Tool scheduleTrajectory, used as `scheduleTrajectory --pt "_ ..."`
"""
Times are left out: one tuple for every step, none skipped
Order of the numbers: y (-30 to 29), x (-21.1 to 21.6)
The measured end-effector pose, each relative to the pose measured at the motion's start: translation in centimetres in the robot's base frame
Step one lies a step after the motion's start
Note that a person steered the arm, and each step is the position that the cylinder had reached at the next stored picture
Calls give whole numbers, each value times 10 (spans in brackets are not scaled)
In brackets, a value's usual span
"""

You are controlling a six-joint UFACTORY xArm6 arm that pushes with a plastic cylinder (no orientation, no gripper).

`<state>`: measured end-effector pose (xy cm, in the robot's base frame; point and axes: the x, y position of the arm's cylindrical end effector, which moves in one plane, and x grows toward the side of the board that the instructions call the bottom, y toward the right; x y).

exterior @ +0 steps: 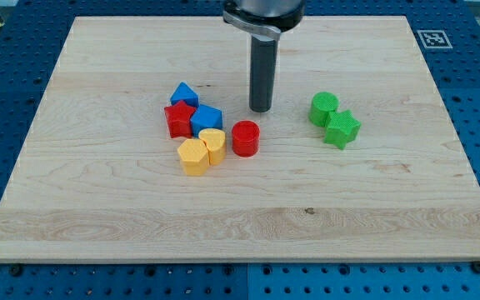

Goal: Point your arm at the up side of blue triangle

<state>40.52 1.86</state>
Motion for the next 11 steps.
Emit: scheduleTrajectory --pt "0 0" --pt "0 0" --pt "0 0" --pt "0 0" --pt "1 0" --pt "1 -1" --pt "0 -16" --pt "-17 -32" --pt "-59 -43" --pt "-101 -45" --pt "-148 -45"
